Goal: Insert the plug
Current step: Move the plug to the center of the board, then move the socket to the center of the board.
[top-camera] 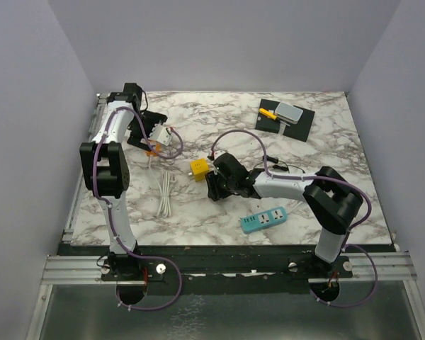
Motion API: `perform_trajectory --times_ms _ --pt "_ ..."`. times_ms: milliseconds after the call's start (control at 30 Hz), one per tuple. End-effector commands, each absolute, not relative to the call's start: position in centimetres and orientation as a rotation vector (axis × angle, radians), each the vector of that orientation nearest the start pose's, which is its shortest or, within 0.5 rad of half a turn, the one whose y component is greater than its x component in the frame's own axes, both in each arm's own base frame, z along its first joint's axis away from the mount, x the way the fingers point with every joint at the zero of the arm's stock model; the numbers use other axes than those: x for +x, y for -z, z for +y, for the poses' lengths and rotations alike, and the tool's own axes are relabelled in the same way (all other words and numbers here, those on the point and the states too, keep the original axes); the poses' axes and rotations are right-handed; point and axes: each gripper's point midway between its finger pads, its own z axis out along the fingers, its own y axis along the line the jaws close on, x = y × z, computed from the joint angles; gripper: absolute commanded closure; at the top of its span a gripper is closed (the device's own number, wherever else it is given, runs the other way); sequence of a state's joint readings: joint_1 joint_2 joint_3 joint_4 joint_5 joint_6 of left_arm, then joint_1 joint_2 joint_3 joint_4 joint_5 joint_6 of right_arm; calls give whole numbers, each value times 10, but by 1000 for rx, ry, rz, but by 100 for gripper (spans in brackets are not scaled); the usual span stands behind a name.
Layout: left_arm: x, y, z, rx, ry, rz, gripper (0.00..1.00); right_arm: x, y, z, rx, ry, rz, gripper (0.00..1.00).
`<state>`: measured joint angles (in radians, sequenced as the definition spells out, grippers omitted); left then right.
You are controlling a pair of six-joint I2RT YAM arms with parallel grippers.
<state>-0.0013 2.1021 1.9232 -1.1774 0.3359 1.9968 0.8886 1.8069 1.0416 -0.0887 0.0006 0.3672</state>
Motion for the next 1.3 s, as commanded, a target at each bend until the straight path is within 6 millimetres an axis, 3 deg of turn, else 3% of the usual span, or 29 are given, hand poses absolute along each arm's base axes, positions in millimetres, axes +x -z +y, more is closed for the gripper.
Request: perform_trajectory --times_ms 0,100,233,333,500,567,700,900,1033,1167,1267 --pt "481 -92 -28 -3349 150 -855 1 260 -45 361 -634 -658 2367 44" --pt "487 -81 -32 -3385 223 -686 1 251 -43 365 -629 -687 2361 39" --pt "503 -79 -30 -3377 280 -667 1 242 -44 370 -636 -717 2351 34" --pt "512 -77 -40 -3360 296 -614 1 241 -48 376 -638 -750 2336 28" --pt "513 -82 -34 -3372 288 -665 1 255 -91 415 -640 -876 2226 11" --pt "507 -87 -19 -3378 293 -764 1 259 -106 434 -654 -906 2183 4" --pt "505 -101 -6 -3413 399 -1061 1 258 -106 465 -710 -888 2184 0" --pt "511 -149 14 -3338 506 -1769 1 242 -73 495 -785 -771 2260 0" --pt "501 -166 42 -3206 481 -2147 1 241 -57 504 -791 -660 2277 2" --pt "486 -170 67 -3067 456 -2400 1 240 -47 518 -810 -612 2269 5" --pt "474 -171 80 -3009 454 -2483 1 242 -34 527 -826 -576 2286 9"
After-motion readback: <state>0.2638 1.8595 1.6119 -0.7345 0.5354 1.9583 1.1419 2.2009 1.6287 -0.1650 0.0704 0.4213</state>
